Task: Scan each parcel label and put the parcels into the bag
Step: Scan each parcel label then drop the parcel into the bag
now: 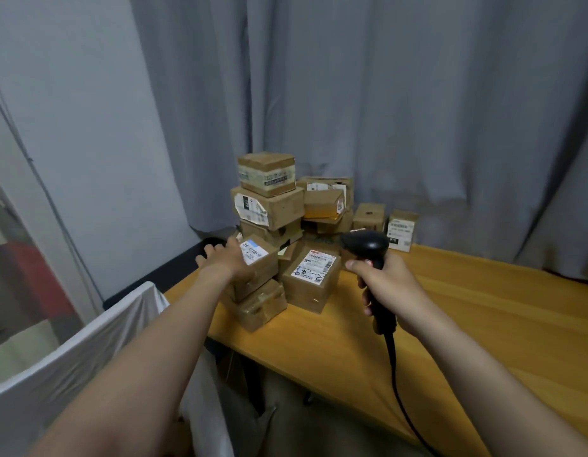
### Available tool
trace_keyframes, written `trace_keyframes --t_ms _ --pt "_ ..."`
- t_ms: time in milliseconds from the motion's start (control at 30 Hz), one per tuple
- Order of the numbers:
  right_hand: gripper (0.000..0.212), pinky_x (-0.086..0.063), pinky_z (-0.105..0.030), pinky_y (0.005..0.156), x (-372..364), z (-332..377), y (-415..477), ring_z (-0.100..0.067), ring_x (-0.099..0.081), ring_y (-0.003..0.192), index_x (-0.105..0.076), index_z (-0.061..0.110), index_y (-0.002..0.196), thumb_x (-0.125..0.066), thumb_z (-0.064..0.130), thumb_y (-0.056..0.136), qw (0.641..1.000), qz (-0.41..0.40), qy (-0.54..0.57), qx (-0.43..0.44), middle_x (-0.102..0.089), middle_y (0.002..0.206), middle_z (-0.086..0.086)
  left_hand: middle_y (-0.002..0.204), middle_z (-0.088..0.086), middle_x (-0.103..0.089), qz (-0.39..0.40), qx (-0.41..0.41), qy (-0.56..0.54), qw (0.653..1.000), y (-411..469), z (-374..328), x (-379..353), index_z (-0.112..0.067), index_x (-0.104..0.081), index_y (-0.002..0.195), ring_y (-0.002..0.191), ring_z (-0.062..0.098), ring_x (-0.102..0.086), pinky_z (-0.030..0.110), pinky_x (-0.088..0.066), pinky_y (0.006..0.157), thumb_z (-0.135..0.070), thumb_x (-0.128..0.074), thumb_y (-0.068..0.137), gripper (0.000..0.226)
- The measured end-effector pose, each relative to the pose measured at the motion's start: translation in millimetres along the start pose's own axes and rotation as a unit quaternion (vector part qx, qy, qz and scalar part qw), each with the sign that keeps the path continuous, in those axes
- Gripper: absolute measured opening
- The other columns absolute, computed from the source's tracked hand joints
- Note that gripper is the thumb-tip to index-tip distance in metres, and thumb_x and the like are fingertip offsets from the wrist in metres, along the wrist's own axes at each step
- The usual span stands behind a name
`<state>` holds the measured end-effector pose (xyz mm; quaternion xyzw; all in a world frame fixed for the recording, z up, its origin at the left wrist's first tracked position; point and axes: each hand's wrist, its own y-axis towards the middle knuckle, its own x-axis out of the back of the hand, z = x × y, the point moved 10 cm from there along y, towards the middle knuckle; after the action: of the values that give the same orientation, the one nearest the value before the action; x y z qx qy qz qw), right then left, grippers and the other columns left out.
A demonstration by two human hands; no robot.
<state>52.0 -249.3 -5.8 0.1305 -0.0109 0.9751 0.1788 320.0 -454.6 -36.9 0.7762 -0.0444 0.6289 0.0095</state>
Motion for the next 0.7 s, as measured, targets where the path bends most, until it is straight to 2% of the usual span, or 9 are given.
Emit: trace_keyframes --t_ms 133,267,400,500,567,633,700 --pt "0.012 -0.055 -0.036 0.055 -5 -2 7 -0.019 -0.061 0.052 -0.061 0.02 0.098 -0.067 0.029 0.101 1.0 0.002 -0.007 -0.017 -0.062 0.074 -0.005 0.145 0.014 -0.048 -0.012 -0.003 -0.01 1.0 10 3 1 -0.023 -0.033 0.148 0.135 0.035 -0.043 0.053 -0.031 0.11 -0.056 -0.08 0.079 0.09" --pt "0.015 -0.056 -0.036 0.054 -7 -1 13 -0.019 -0.061 0.053 -0.062 0.014 0.1 -0.068 0.027 0.1 0.999 -0.002 -0.016 -0.033 -0.06 0.078 -0.007 0.137 0.01 -0.055 -0.007 -0.006 -0.029 1.0 10 -5 14 -0.019 -0.042 0.141 0.125 0.032 -0.052 0.052 -0.041 0.107 -0.058 -0.086 0.067 0.095" --pt "0.014 -0.057 -0.036 0.055 -6 15 17 -0.019 -0.06 0.054 -0.062 0.015 0.103 -0.068 0.027 0.1 0.999 -0.019 0.001 -0.029 -0.059 0.084 -0.009 0.126 0.004 -0.058 0.006 -0.021 -0.037 0.999 -14 -23 37 -0.022 -0.048 0.132 0.119 0.03 -0.054 0.05 -0.038 0.105 -0.065 -0.081 0.066 0.085" --pt "0.011 -0.058 -0.037 0.054 -1 32 11 -0.02 -0.061 0.055 -0.062 0.015 0.103 -0.067 0.025 0.101 0.999 -0.038 0.013 -0.007 -0.063 0.086 -0.011 0.125 0.001 -0.058 -0.007 -0.067 -0.13 0.989 -44 -44 58 -0.02 -0.045 0.135 0.116 0.028 -0.056 0.045 -0.045 0.1 -0.068 -0.079 0.065 0.091" --pt "0.009 -0.057 -0.038 0.054 3 47 5 -0.024 -0.063 0.057 -0.062 0.015 0.102 -0.066 0.023 0.101 0.998 -0.056 0.03 0.016 -0.069 0.09 -0.012 0.126 -0.003 -0.058 -0.001 -0.115 -0.216 0.97 -64 -65 74 -0.02 -0.045 0.138 0.111 0.024 -0.058 0.04 -0.052 0.092 -0.067 -0.08 0.066 0.094" --pt "0.007 -0.056 -0.04 0.054 11 68 2 -0.028 -0.065 0.058 -0.062 0.015 0.1 -0.065 0.021 0.102 0.994 -0.086 0.05 0.044 -0.075 0.092 -0.012 0.123 -0.007 -0.06 0.015 -0.154 -0.281 0.947 -79 -89 88 -0.023 -0.048 0.133 0.105 0.018 -0.061 0.037 -0.054 0.086 -0.068 -0.081 0.067 0.086" --pt "0.008 -0.057 -0.044 0.057 20 92 1 -0.032 -0.065 0.06 -0.062 0.014 0.096 -0.064 0.019 0.102 0.989 -0.118 0.062 0.069 -0.075 0.089 -0.019 0.121 -0.006 -0.064 0.006 -0.168 -0.323 0.931 -89 -108 99 -0.022 -0.053 0.13 0.104 0.019 -0.065 0.039 -0.057 0.09 -0.073 -0.079 0.063 0.088"
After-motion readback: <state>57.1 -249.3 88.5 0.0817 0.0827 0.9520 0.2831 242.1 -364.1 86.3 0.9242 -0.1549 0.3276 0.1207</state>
